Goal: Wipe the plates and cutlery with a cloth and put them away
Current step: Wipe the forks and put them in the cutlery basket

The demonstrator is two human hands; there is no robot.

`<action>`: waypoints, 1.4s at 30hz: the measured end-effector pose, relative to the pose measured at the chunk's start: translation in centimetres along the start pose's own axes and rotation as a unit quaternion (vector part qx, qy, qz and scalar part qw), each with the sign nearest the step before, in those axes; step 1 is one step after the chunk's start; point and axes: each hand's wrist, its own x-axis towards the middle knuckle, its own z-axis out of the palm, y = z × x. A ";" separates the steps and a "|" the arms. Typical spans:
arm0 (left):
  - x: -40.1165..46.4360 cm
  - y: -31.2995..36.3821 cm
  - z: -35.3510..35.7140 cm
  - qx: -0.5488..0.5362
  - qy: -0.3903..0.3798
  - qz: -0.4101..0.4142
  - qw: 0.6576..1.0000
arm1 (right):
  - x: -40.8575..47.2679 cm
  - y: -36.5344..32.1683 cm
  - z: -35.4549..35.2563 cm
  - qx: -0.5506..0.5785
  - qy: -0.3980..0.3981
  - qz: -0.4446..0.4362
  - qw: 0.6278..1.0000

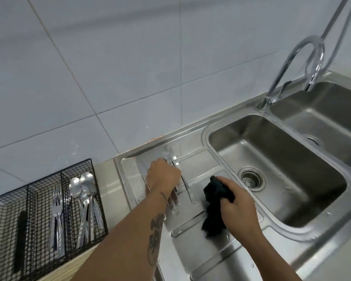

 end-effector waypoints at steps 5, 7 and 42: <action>0.2 -0.2 -0.7 -0.109 -0.028 -0.067 0.991 | -0.3 0.1 0.6 0.021 -0.016 0.015 1.000; 0.1 -0.3 -1.6 -0.157 -0.032 -0.080 0.984 | -0.6 0.0 0.7 0.020 -0.019 0.016 0.999; -27.3 -8.6 -16.3 -0.044 -0.063 0.271 0.960 | -17.2 -7.7 -6.7 -0.201 0.145 -0.303 0.920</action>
